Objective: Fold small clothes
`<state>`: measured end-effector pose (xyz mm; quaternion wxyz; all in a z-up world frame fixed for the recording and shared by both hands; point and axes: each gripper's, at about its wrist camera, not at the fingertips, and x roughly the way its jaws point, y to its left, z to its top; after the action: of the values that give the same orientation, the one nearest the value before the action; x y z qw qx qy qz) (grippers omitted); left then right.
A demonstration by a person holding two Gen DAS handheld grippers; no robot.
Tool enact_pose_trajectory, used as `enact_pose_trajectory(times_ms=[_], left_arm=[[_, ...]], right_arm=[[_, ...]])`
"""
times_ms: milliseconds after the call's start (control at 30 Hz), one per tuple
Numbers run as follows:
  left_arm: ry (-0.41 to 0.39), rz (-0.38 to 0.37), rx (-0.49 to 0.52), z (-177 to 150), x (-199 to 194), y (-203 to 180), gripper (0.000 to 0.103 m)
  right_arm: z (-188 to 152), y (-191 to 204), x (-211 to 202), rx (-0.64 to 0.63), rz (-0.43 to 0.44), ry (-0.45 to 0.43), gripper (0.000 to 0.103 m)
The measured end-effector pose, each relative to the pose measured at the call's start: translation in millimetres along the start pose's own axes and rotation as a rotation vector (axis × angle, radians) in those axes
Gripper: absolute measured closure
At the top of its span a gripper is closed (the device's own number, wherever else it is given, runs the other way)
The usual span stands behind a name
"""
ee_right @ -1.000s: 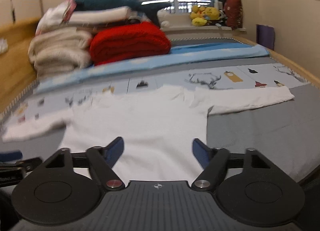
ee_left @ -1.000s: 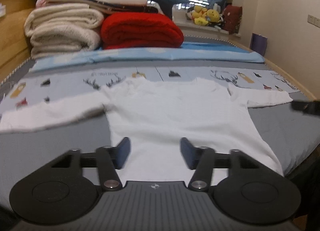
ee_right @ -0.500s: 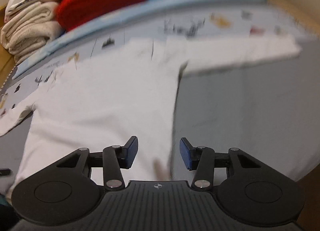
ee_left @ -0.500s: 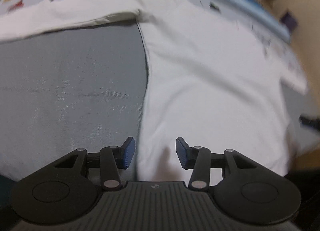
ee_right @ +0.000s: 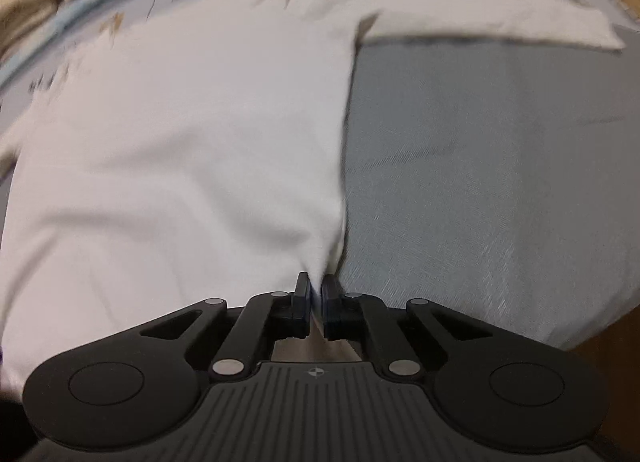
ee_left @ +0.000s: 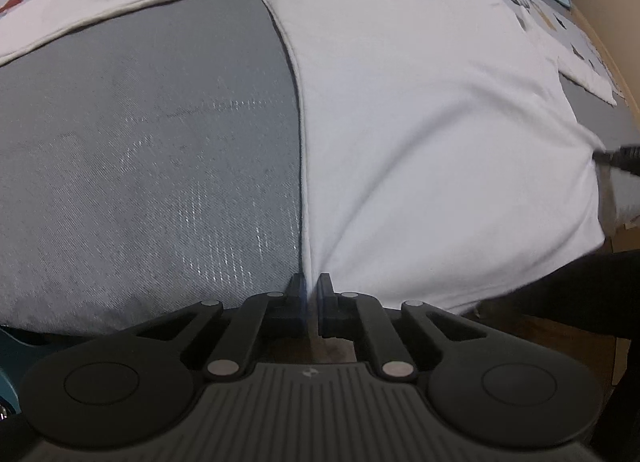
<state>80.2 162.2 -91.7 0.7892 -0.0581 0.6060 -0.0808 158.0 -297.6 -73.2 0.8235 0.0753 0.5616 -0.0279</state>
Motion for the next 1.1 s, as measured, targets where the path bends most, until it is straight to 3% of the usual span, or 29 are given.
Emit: enact_pose_trajectory(times_ms=[133,200,233,267,333,367,400,433,533,733,833,900,933,1033,1100], left_arm=[[0.013,-0.025,-0.024,7,1,4,0.094],[0.005,-0.046,-0.047,12,-1,6,0.082],[-0.002,-0.05,-0.048,15,-1,6,0.076],[-0.01,-0.051,-0.046,17,-2,5,0.071],[0.001,-0.044,-0.029,18,0,2,0.071],[0.017,-0.027,-0.014,18,2,1,0.075],[0.026,0.003,0.009,18,3,-2,0.089],[0.03,0.026,0.034,17,5,-6,0.093],[0.041,0.04,0.068,16,6,-8,0.095],[0.033,0.056,0.086,17,7,-17,0.091],[-0.028,0.058,0.112,16,1,-23,0.077],[-0.092,0.052,0.136,19,-7,-31,0.076],[-0.122,0.035,0.142,21,-11,-34,0.076],[-0.157,-0.024,0.156,25,-13,-41,0.076],[-0.144,-0.028,0.167,25,-7,-46,0.076]], right_arm=[[9,-7,-12,0.04,-0.017,-0.101,0.098],[6,-6,-12,0.025,-0.011,-0.09,0.094],[2,-9,-10,0.028,0.006,-0.071,0.083],[0,-11,-8,0.03,0.033,-0.034,0.064],[-8,-13,-5,0.016,0.033,0.004,0.056],[-12,-13,-4,-0.003,0.017,0.026,0.056],[-17,-15,-3,-0.02,0.005,0.053,0.057],[-19,-18,0,-0.03,-0.002,0.079,0.06],[-27,-22,-6,-0.071,0.002,0.08,0.099],[-38,-35,-17,-0.094,0.023,0.1,0.099],[-46,-27,-18,-0.175,-0.03,0.105,0.097],[-49,-25,-20,-0.192,-0.065,0.088,0.083],[-47,-25,-23,-0.193,-0.089,0.065,0.076],[-44,-21,-43,-0.199,-0.116,-0.077,0.074],[-40,-12,-59,-0.204,-0.044,-0.185,0.074]])
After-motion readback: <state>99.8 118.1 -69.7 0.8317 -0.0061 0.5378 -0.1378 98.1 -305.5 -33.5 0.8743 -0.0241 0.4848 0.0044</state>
